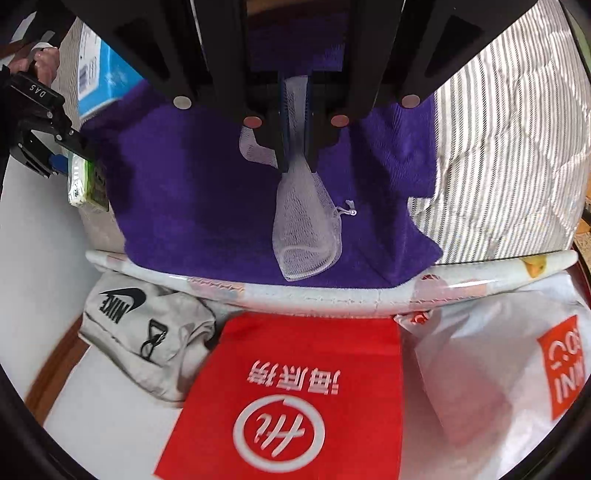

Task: Organize soft objects
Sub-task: 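Carry the green pack with the right tool while the left tool carries the mesh bag, then release the green pack with the right tool while the left tool releases the mesh bag, then withdraw both tools from the towel back toward the remaining pile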

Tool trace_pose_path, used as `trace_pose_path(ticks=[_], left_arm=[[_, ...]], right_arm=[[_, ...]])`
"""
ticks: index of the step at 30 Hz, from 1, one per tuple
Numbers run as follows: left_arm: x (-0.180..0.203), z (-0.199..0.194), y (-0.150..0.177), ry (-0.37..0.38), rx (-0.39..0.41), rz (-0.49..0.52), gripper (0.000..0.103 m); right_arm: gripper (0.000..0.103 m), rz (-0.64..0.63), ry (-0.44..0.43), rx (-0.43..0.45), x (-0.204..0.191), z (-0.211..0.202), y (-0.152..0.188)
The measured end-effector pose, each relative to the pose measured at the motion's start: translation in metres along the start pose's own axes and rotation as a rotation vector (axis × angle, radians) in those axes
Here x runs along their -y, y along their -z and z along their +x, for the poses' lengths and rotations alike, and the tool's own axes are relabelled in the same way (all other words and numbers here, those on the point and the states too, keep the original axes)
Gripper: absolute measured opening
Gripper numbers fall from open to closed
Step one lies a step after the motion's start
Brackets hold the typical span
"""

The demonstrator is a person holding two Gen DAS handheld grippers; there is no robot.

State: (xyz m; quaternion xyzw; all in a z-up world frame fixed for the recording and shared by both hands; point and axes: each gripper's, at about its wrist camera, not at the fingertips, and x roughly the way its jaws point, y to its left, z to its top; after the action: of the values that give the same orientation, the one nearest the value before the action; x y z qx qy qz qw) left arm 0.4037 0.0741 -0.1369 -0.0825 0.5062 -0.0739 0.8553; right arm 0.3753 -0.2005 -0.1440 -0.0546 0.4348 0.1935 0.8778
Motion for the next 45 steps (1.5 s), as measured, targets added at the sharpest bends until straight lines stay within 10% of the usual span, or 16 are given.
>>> trace_pose_path(ticks=[16, 23, 26, 45], left_arm=[[-0.007, 0.042, -0.022, -0.026, -0.080, -0.001, 0.009], [0.000, 0.054, -0.023, -0.036, -0.113, -0.004, 0.046], [0.003, 0.047, -0.023, -0.039, -0.091, 0.012, 0.059], [0.005, -0.067, 0.050, -0.108, 0.046, 0.018, 0.063]], right_arm=[[0.049, -0.021, 0.019, -0.115, 0.008, 0.053, -0.015], [0.059, -0.003, 0.000, -0.097, 0.015, 0.051, -0.015], [0.076, -0.011, 0.009, -0.062, 0.014, 0.044, -0.016], [0.076, 0.035, -0.051, 0.051, -0.017, -0.050, 0.021]])
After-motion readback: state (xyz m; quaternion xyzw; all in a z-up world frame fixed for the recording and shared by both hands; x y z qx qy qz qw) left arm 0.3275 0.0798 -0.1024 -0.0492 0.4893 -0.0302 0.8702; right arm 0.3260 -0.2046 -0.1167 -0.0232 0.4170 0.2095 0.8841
